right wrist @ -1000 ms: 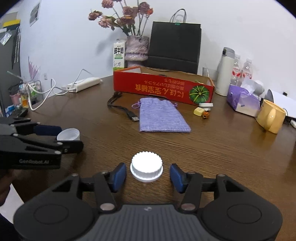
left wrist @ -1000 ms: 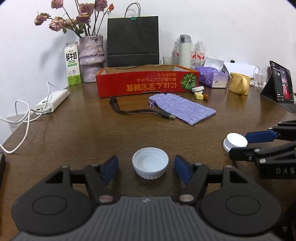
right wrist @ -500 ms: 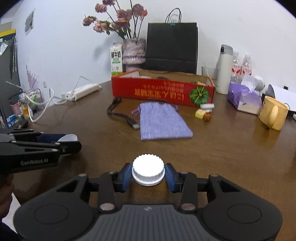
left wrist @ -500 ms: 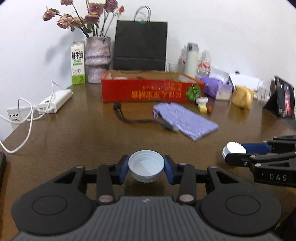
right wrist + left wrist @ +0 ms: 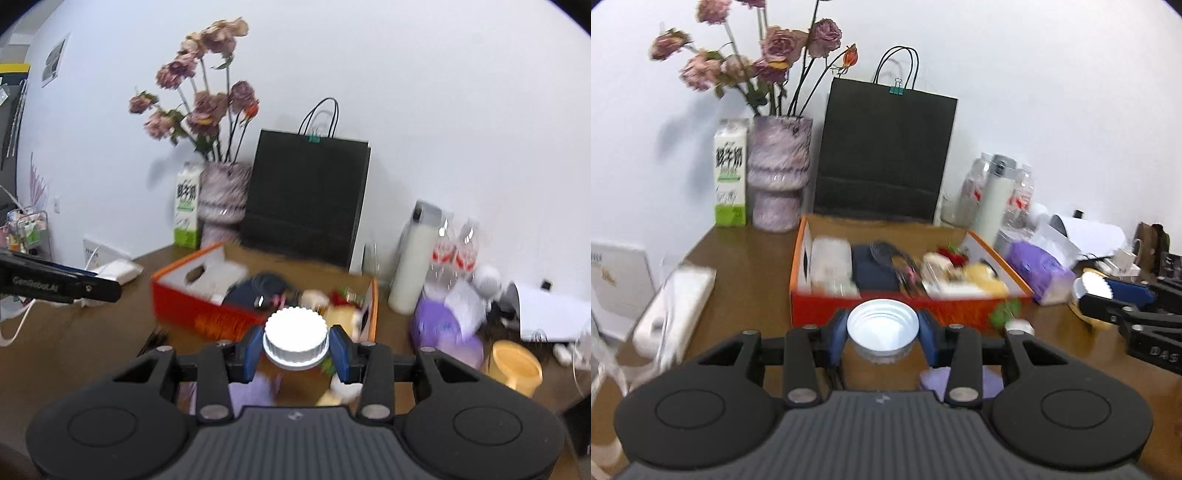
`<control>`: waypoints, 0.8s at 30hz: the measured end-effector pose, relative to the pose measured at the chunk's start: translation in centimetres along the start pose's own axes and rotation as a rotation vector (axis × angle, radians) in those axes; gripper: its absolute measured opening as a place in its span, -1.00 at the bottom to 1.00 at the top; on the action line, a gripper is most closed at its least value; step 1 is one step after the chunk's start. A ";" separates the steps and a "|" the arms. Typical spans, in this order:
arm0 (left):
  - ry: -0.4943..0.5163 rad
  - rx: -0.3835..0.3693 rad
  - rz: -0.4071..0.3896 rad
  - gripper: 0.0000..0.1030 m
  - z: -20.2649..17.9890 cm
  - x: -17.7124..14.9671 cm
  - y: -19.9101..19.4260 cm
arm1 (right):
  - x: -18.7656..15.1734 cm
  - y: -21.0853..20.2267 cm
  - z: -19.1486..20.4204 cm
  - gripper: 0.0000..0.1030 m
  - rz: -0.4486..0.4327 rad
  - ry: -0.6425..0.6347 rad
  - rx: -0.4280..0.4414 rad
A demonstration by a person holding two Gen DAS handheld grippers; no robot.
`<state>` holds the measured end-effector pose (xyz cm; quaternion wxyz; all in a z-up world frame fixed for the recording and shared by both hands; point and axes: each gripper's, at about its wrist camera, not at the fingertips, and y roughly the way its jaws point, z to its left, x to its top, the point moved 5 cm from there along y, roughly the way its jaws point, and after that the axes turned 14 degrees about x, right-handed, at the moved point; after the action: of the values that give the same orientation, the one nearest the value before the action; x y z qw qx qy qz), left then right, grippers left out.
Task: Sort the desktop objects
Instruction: 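Carry the cap and ridged lid into the cardboard box while both tools open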
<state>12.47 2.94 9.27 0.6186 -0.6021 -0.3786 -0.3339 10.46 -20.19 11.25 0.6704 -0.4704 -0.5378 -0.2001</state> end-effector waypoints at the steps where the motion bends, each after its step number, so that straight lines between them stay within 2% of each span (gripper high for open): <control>1: 0.012 0.006 0.006 -0.21 0.0 1.2 1.5 | 1.0 1.1 -0.8 -0.26 0.002 0.009 0.006; 6: 0.014 0.014 0.127 -0.21 -0.3 5.2 10.7 | 3.5 8.5 -4.9 -0.25 0.075 0.066 0.047; 8: 0.057 0.050 0.161 -0.21 -0.8 5.6 14.3 | 3.6 12.2 -6.5 -0.25 0.127 0.115 0.068; 10: 0.077 0.066 0.211 -0.21 -1.1 5.4 17.7 | 3.1 16.1 -8.1 -0.25 0.194 0.156 0.052; 12: 0.059 0.068 0.260 -0.21 -1.1 5.1 20.1 | 2.2 19.5 -9.2 -0.25 0.264 0.178 0.040; 13: 0.049 0.069 0.281 -0.21 -1.2 5.0 21.1 | 1.8 21.0 -9.7 -0.25 0.293 0.211 0.060; 16: 0.045 0.057 0.314 -0.20 -1.7 4.8 22.8 | 1.0 24.0 -10.4 -0.25 0.355 0.260 0.059; 19: 0.034 0.044 0.330 -0.09 -2.0 4.9 23.2 | 0.8 24.6 -10.5 -0.22 0.349 0.264 0.046; 24: 0.047 0.064 0.294 0.05 -1.7 5.9 21.6 | 1.5 23.0 -10.3 0.14 0.304 0.245 0.025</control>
<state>34.29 2.58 3.80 0.6883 -0.6233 -0.2821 -0.2413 34.31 -17.56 3.27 0.7591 -0.5099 -0.3775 -0.1457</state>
